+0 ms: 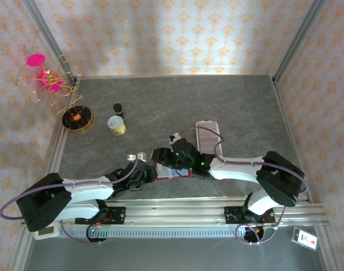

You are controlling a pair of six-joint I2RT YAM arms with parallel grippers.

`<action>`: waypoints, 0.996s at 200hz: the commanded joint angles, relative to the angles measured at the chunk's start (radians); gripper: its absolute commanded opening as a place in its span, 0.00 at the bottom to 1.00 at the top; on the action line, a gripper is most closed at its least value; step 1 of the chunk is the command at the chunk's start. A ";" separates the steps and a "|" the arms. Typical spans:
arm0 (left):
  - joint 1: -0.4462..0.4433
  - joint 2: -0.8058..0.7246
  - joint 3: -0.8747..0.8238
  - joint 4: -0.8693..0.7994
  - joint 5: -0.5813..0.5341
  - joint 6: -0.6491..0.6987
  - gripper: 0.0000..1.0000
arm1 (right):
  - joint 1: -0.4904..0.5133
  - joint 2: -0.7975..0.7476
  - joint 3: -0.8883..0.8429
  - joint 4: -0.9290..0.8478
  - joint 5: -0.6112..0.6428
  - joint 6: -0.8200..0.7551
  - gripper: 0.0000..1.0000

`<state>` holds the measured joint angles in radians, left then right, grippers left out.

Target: Put the credit cards into the card holder

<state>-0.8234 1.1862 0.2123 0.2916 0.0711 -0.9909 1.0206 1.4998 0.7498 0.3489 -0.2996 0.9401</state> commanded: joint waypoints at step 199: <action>0.021 -0.101 0.079 -0.148 -0.030 0.087 0.30 | 0.005 -0.535 -0.057 -0.809 0.426 -1.868 0.55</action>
<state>-0.8089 1.1027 0.2600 0.1692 0.0380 -0.9398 1.0206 1.0142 0.7765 -0.2825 0.0849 -0.5289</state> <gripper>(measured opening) 0.272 0.532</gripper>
